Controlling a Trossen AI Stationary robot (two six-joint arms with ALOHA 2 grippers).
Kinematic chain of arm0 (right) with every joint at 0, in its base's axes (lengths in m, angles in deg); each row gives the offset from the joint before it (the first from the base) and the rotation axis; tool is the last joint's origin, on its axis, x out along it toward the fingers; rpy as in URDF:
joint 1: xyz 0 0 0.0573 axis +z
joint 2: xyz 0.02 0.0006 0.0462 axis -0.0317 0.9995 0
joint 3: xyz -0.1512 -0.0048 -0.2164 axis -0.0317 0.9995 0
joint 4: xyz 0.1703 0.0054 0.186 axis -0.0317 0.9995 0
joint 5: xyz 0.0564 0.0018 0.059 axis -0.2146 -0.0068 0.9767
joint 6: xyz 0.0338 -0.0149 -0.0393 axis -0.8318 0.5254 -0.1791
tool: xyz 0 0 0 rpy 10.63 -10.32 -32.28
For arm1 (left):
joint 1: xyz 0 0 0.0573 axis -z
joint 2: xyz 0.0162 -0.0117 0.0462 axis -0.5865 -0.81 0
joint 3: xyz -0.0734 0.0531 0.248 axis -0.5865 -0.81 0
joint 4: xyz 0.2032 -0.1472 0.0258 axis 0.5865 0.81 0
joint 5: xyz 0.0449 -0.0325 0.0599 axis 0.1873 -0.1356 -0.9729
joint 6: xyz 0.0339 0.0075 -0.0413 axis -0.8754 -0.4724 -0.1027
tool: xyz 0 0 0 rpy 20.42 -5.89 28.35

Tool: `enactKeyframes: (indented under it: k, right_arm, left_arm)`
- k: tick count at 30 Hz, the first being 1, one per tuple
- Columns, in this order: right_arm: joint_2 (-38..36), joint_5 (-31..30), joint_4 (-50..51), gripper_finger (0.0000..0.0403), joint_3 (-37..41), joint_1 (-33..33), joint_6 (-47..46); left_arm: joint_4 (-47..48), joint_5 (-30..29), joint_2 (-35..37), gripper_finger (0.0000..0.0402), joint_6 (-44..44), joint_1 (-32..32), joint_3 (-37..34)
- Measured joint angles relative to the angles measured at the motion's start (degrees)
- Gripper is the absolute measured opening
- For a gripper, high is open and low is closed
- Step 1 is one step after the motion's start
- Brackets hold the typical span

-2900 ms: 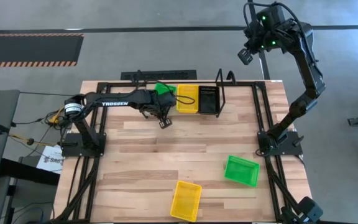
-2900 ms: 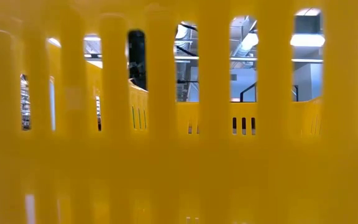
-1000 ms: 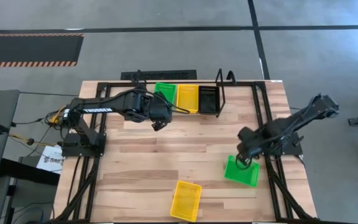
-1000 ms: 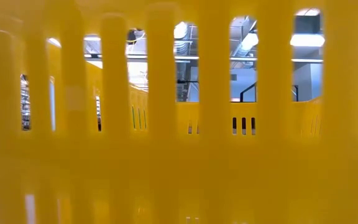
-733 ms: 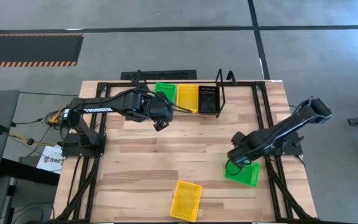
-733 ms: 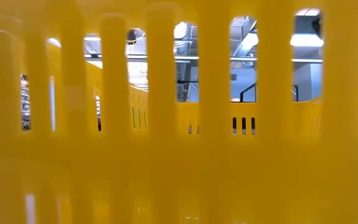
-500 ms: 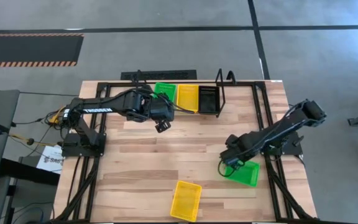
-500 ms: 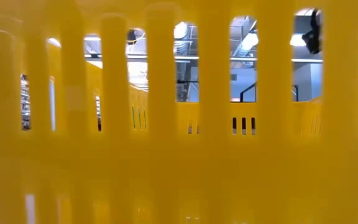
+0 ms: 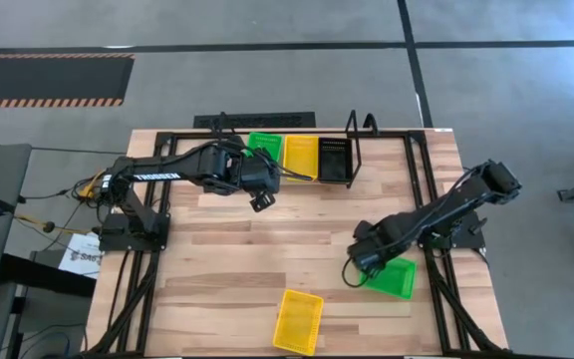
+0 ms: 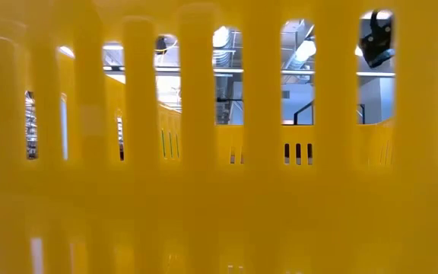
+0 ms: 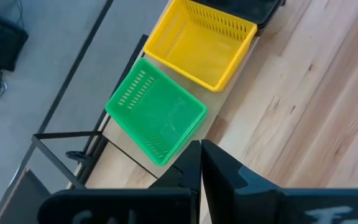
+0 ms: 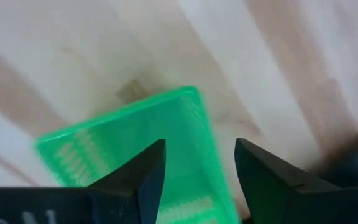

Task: Stack baskets on shelf by color
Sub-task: Stack the green bin on the top of the other green bins on the shelf

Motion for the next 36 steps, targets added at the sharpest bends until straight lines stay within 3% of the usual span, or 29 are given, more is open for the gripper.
enactKeyframes:
  k: [9, 21, 26, 32, 36]
  right_arm:
    - [-0.05, 0.12, -0.59, 0.0209, 0.64, 2.19, 0.63]
    - [-0.04, 5.66, -5.71, 0.0192, 11.76, 1.99, 0.56]
    - [-0.04, 7.69, -10.68, 0.0144, 13.39, 0.61, 0.80]
    - [-0.06, 8.58, -15.25, 0.0021, 13.35, -1.90, 1.02]
    - [-0.08, 7.90, -17.65, 0.0020, 13.35, -5.00, 0.97]
  left_arm:
    - [0.07, -0.02, 0.00, 0.0000, -0.17, 0.00, 0.00]
    - [0.09, 0.46, 0.02, 0.0000, -1.37, 0.00, 0.00]
    - [0.08, 0.48, 0.02, 0.0000, -1.36, 0.00, 0.00]
    - [0.07, 0.50, 0.02, 0.0000, -1.35, 0.00, 0.00]
    - [-0.16, 0.50, 0.02, 0.0000, -1.33, 0.00, 0.00]
